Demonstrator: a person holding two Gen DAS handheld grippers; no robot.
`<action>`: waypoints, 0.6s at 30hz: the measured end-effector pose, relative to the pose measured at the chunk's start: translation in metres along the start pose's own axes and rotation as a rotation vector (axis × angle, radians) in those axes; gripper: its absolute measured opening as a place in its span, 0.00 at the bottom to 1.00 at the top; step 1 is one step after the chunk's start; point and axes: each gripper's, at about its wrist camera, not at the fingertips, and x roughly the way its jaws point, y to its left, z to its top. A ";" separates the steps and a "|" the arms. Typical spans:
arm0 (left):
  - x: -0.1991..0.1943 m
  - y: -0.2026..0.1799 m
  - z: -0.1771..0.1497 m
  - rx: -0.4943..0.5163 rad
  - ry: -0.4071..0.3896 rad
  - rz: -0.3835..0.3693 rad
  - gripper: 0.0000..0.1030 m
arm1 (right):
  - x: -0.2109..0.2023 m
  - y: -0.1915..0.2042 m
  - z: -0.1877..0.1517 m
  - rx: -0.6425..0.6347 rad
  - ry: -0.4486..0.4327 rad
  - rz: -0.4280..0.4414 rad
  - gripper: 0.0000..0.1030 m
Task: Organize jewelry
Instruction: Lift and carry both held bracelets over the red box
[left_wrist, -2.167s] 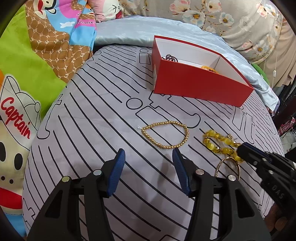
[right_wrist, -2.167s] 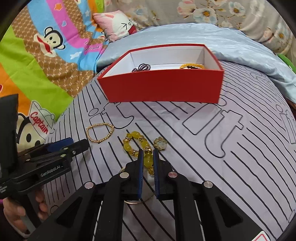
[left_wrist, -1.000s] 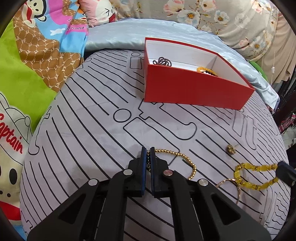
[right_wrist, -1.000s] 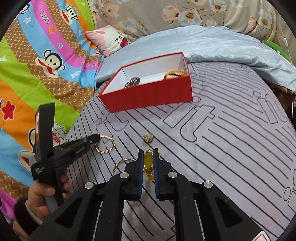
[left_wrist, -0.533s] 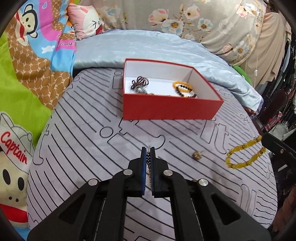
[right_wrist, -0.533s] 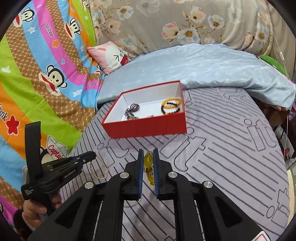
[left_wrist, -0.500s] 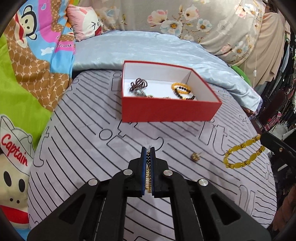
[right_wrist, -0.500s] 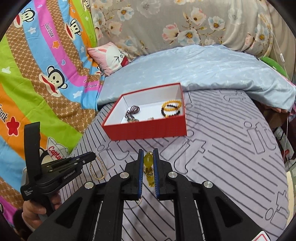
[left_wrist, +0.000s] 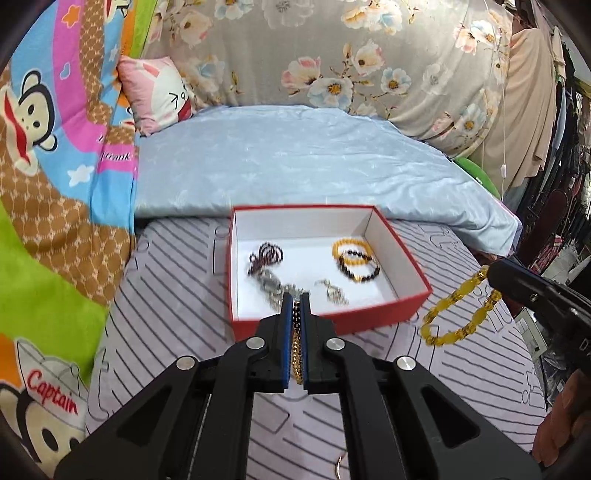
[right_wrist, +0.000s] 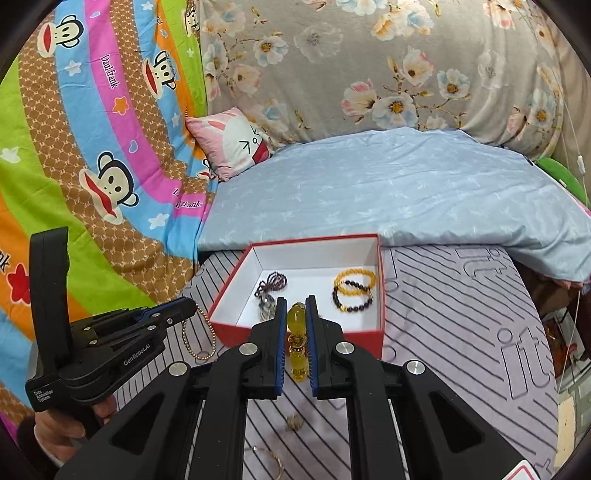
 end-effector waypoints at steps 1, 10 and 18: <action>0.002 -0.001 0.005 0.005 -0.006 0.003 0.03 | 0.005 0.001 0.005 -0.005 -0.001 0.000 0.09; 0.025 -0.006 0.039 0.016 -0.033 0.014 0.03 | 0.044 0.005 0.032 -0.019 0.007 0.005 0.09; 0.053 -0.006 0.054 0.019 -0.019 0.030 0.03 | 0.081 0.001 0.036 -0.005 0.047 0.003 0.09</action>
